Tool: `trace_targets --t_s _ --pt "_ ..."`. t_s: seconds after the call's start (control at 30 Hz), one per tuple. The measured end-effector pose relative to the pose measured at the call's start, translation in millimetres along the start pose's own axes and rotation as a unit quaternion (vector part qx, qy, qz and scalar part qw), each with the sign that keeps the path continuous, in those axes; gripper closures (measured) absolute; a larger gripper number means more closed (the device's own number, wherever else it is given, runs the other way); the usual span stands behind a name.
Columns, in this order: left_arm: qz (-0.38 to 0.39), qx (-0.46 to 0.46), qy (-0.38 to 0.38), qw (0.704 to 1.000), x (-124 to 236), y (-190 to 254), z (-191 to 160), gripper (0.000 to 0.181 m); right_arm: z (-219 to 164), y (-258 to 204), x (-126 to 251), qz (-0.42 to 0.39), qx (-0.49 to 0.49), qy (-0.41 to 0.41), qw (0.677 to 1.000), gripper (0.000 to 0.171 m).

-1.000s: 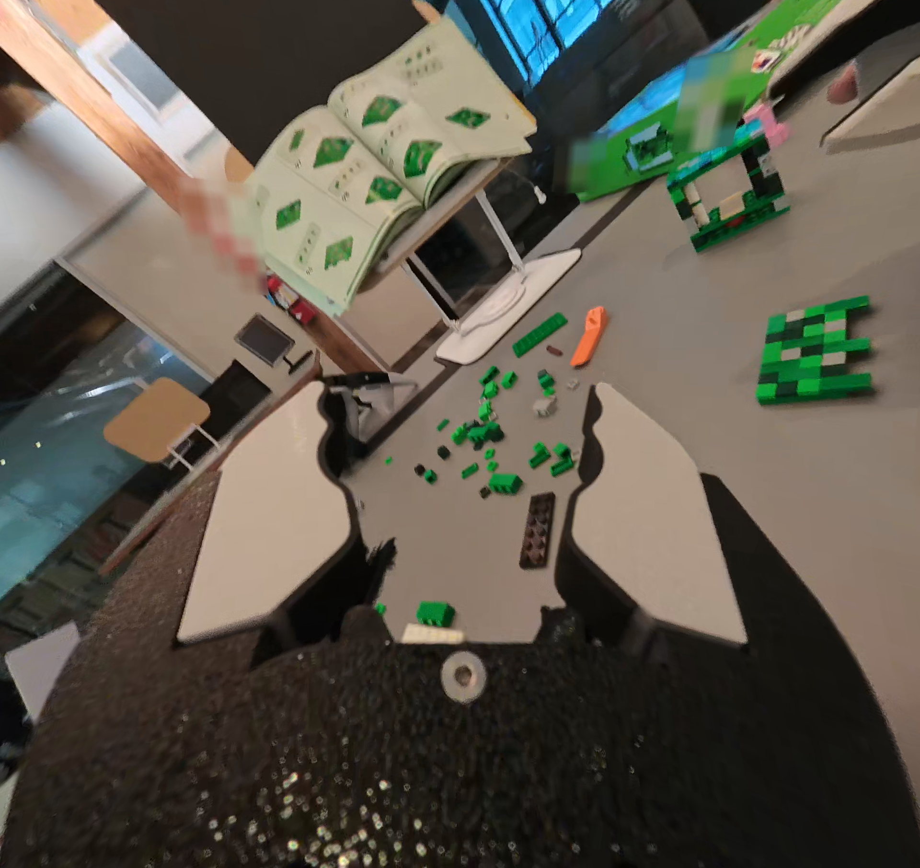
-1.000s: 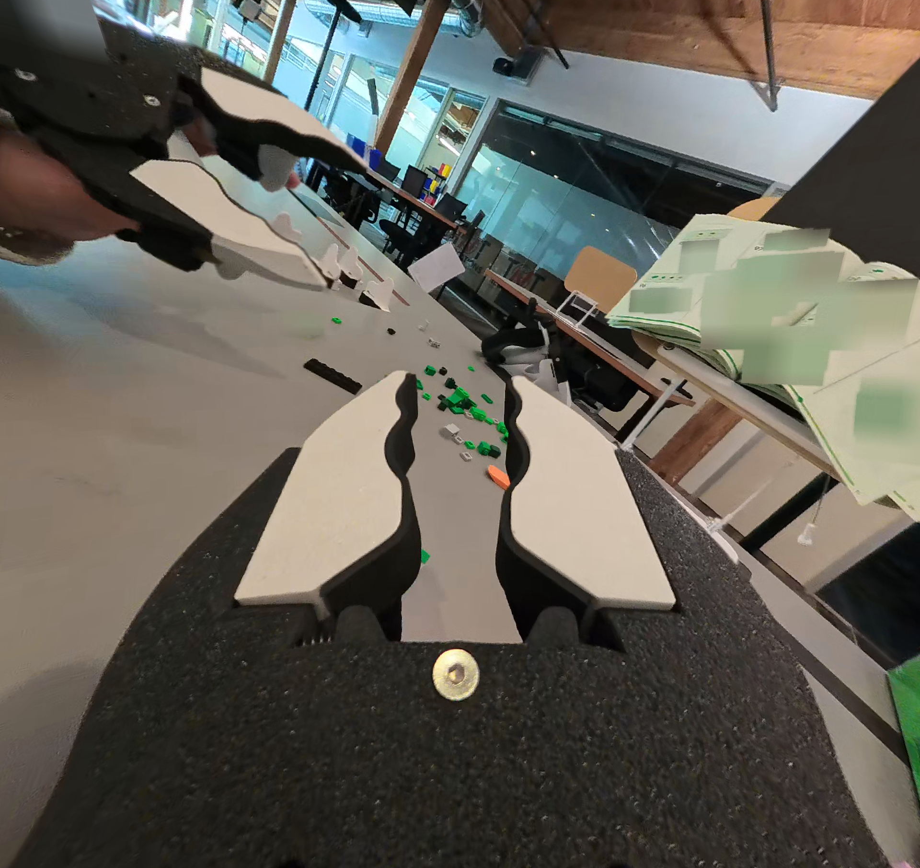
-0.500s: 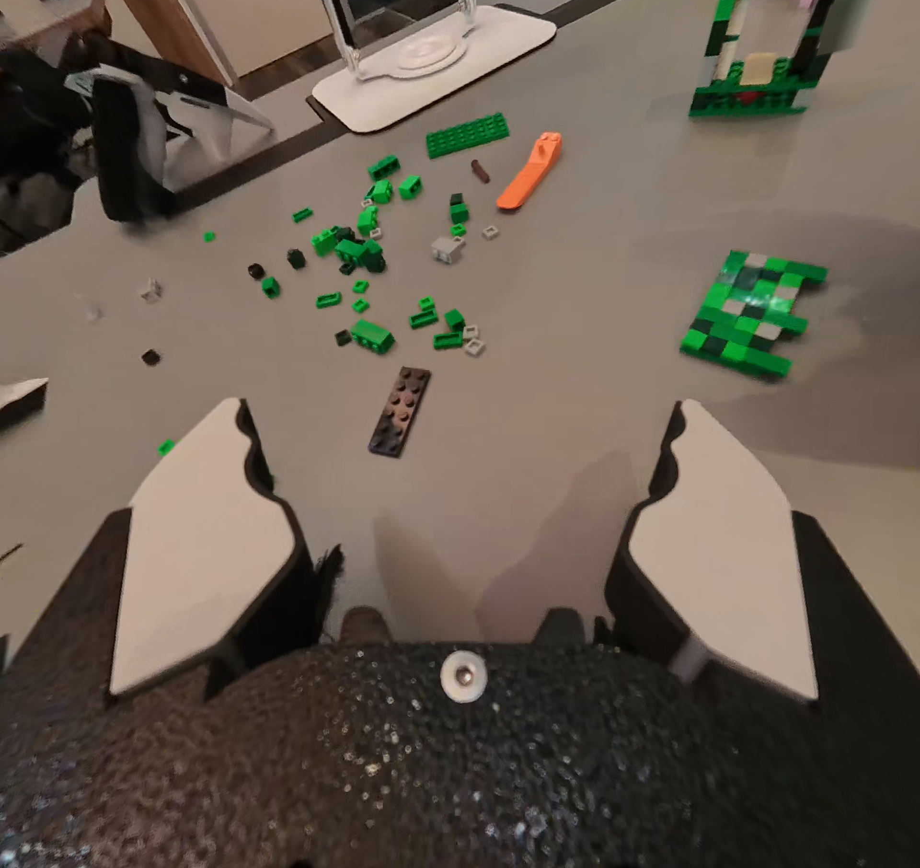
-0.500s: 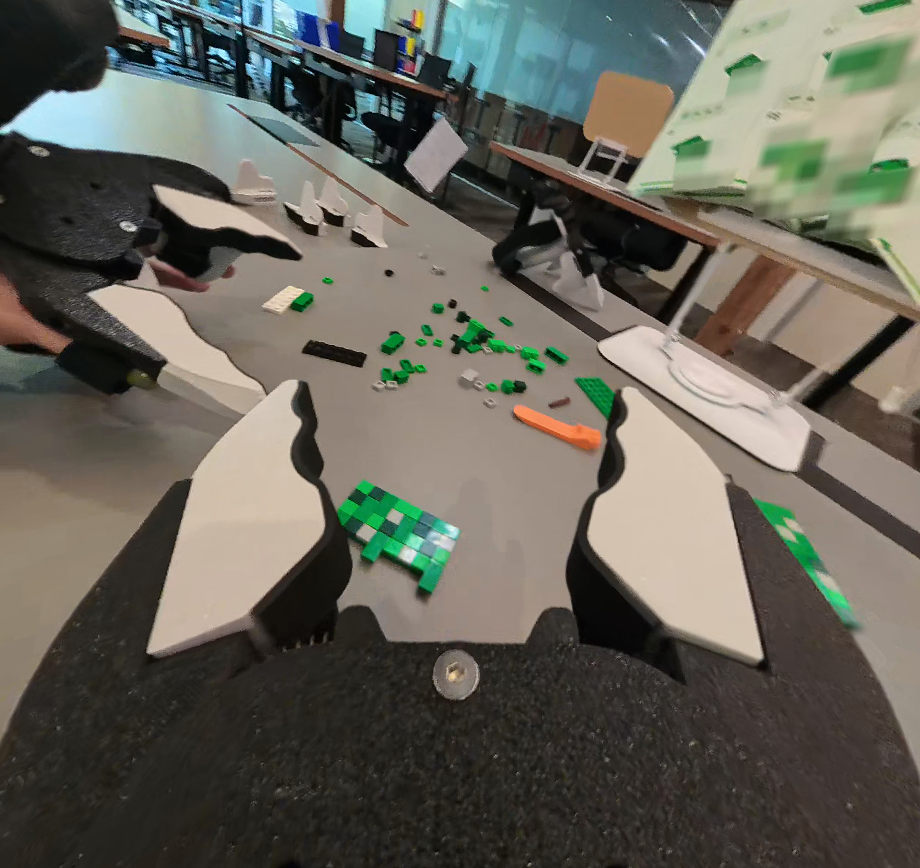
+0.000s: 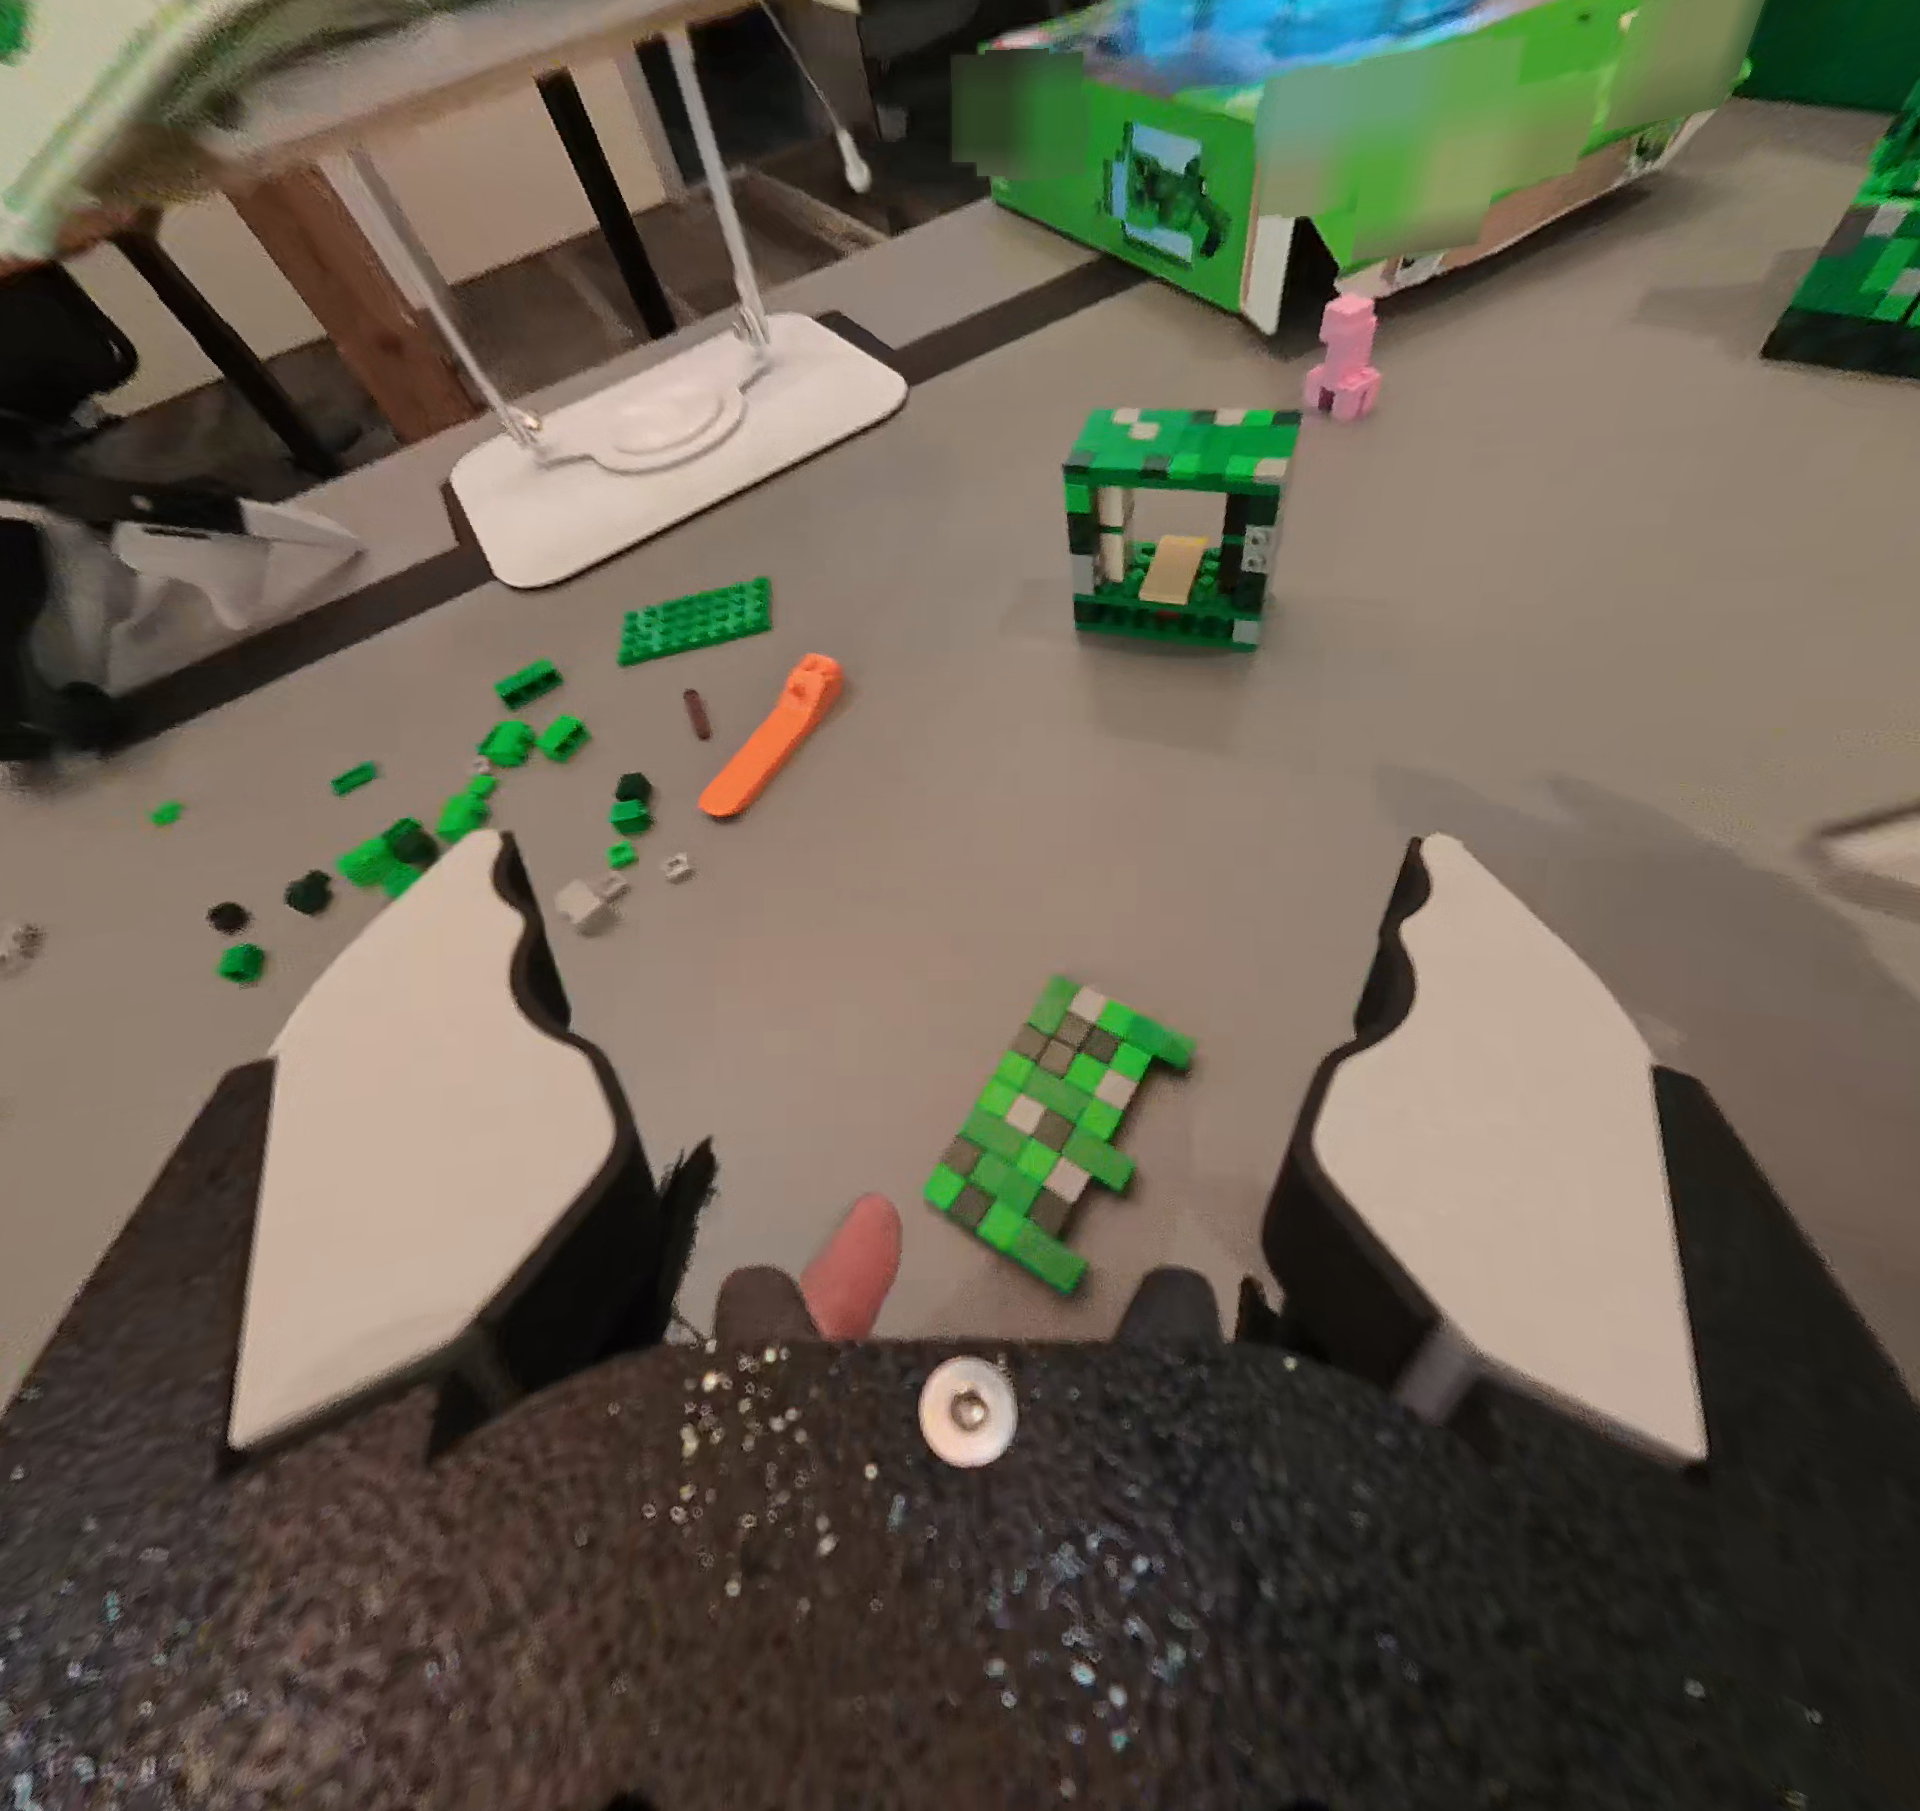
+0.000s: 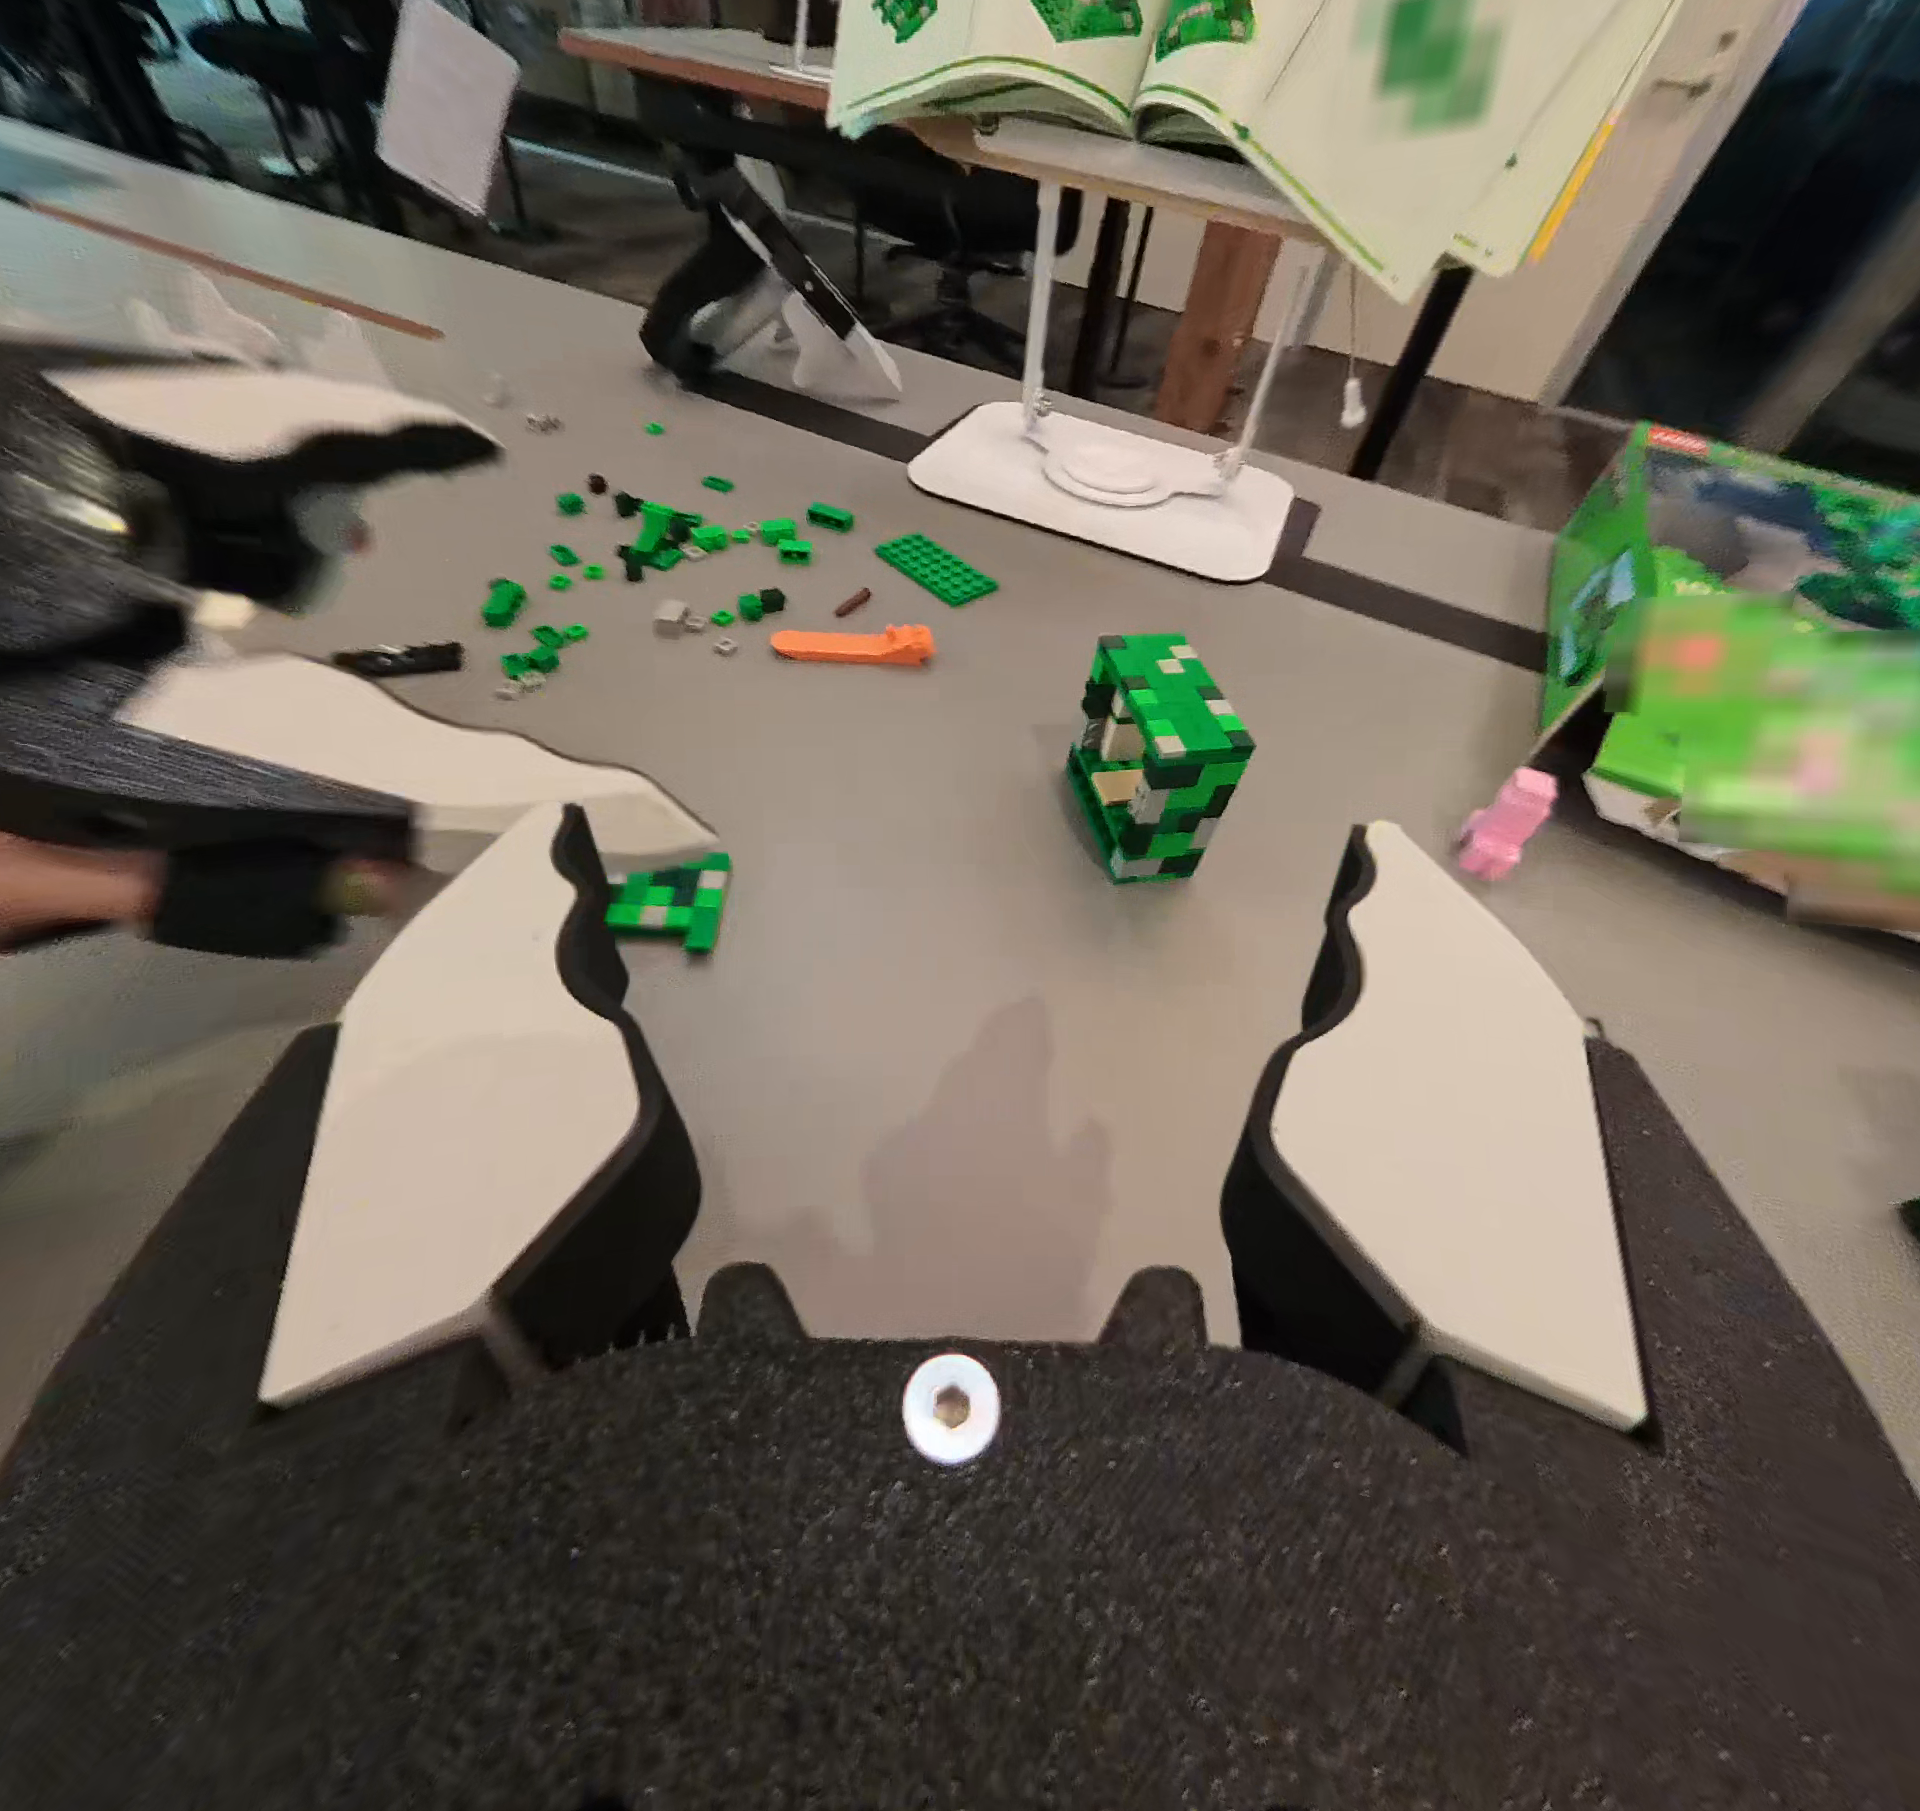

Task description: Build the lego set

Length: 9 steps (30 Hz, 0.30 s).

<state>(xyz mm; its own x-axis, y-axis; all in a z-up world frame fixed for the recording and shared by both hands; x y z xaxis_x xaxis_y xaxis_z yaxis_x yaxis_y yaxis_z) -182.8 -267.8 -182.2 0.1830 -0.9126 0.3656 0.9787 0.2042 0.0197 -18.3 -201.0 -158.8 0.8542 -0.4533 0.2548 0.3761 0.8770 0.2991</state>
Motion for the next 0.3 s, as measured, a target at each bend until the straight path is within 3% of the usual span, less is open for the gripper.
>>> trace_targets --t_s 0.13,0.23,0.3 --pt "0.024 -0.027 -0.053 0.998 -25.8 25.1 -0.5 0.034 17.9 -6.1 31.8 0.046 -0.041 0.068 0.996 0.039" --pt "0.069 -0.105 -0.064 0.990 -43.7 44.7 9.9 0.034 40.7 -10.7 58.5 0.033 -0.017 0.107 0.994 0.039" --pt "0.077 -0.143 -0.048 0.986 -49.6 63.0 21.0 0.034 48.5 -10.2 68.1 0.008 0.019 0.089 0.996 0.038"
Point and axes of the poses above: each gripper's, where its closed fingertips meet, x back along the fingers, z out of its top, y = z × x across the jaws, the point moved 8 cm from there along x, back along the fingers, and after that the axes turned 12 degrees about x, right-handed, at the moved point
